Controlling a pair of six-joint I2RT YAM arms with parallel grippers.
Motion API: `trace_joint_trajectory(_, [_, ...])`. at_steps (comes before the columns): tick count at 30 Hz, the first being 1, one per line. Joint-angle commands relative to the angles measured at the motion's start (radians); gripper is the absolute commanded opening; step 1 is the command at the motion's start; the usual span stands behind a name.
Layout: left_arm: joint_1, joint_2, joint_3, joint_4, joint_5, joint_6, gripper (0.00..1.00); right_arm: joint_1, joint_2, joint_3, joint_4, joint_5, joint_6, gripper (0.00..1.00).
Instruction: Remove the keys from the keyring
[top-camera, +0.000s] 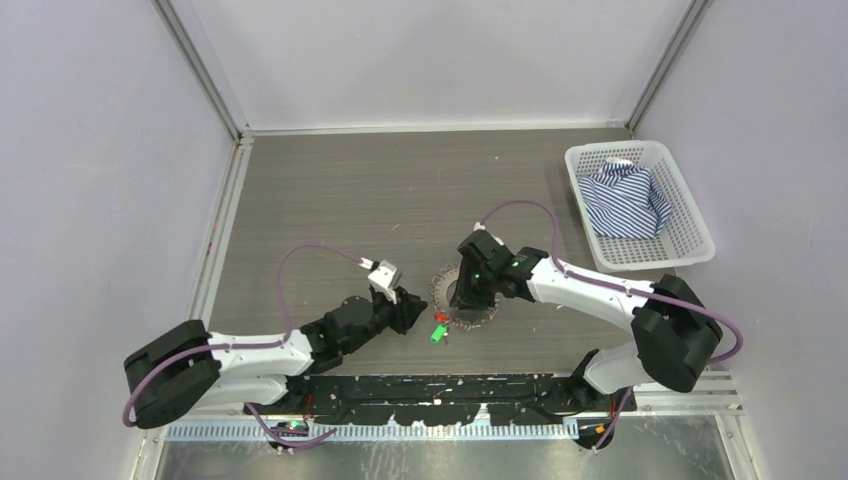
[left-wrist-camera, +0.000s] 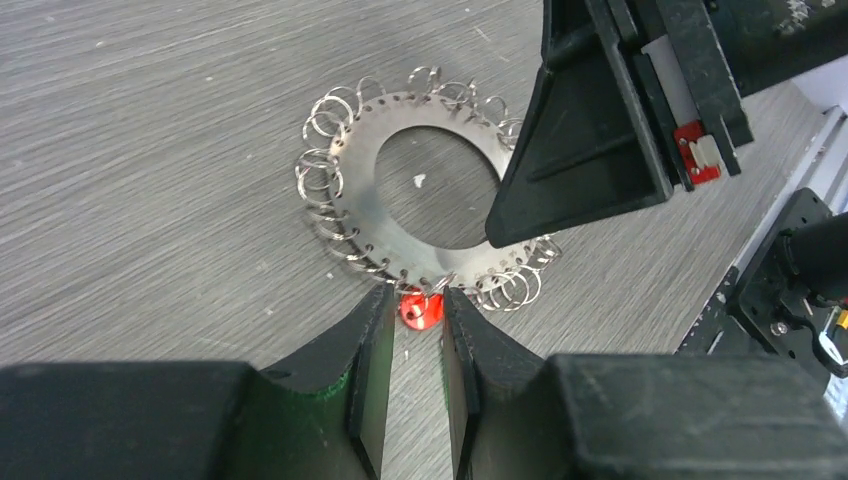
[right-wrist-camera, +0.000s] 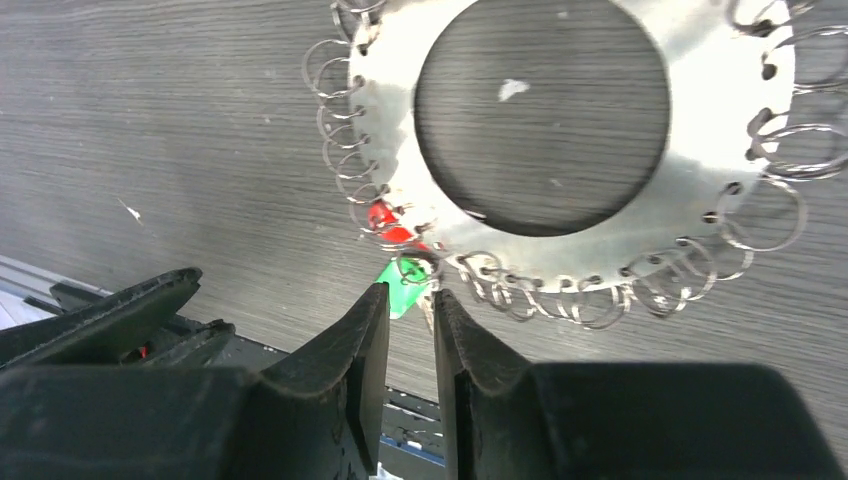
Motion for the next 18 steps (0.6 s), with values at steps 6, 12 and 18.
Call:
trace_joint_trajectory(6, [-0.003,-0.099,-0.056,-0.182,-0.026,-0.059,0.26,0.178,0.016,0.068,0.005,0.252,0.016,0.29])
trace_joint_trajectory(12, [-0.004,-0.109,-0.075,-0.162,-0.013,-0.090,0.26,0.225,0.002,0.048,0.082,0.291,-0.268,0.29])
trace_joint_trajectory(18, [-0.004,-0.125,-0.073,-0.156,-0.010,-0.070,0.27,0.234,0.083,0.111,0.025,0.251,-0.472,0.26])
